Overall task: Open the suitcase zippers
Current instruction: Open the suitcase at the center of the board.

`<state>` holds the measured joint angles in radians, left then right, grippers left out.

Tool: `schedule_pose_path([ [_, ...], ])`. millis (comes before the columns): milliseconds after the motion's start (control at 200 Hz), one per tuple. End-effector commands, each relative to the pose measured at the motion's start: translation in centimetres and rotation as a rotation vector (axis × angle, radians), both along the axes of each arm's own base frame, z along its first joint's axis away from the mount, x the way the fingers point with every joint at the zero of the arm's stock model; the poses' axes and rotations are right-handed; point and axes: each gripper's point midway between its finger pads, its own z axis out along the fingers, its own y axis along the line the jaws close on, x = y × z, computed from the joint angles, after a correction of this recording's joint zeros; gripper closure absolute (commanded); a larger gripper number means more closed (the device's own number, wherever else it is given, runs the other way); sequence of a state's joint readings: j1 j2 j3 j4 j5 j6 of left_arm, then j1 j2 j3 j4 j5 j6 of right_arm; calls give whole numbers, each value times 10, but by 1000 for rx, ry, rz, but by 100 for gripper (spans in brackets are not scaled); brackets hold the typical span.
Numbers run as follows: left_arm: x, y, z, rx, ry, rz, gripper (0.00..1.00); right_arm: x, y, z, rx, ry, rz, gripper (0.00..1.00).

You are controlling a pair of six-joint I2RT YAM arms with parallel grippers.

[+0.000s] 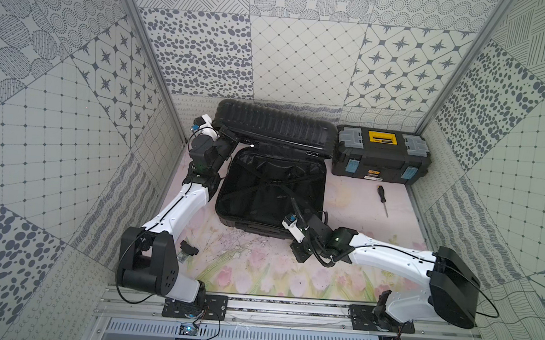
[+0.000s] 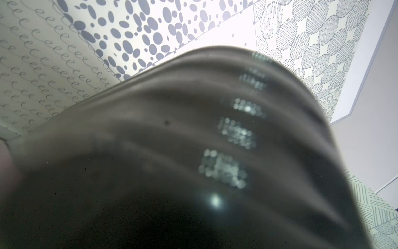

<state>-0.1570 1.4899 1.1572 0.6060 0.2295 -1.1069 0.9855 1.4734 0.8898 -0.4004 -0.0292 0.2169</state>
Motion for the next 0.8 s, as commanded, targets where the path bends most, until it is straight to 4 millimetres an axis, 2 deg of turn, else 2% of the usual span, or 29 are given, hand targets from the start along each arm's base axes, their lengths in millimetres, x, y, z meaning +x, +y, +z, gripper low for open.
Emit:
schedule_pose_path([
  [0,25,-16,5,134,-16,-34,100,44,5,15,46,-62,-115,100],
  [85,49,-20,3,165,12,-32,100,68,-16,5,45,-29,-219,100],
  [155,73,-26,0,204,46,-47,100,79,-26,3,61,-10,-258,100],
  [260,106,-42,-4,282,102,-110,95,88,-32,-3,45,10,-284,100],
  [270,108,-44,1,284,92,-115,94,89,-33,-3,44,10,-287,100],
  [340,122,-56,-8,285,133,-171,89,94,-33,-4,56,22,-288,100],
  [425,125,-70,-10,287,122,-210,79,97,-28,-1,83,28,-283,100],
  [525,119,-74,-10,335,113,-208,62,99,-23,-2,92,37,-275,100],
  [790,110,-71,-6,373,110,-202,50,100,-20,-7,97,61,-287,100],
])
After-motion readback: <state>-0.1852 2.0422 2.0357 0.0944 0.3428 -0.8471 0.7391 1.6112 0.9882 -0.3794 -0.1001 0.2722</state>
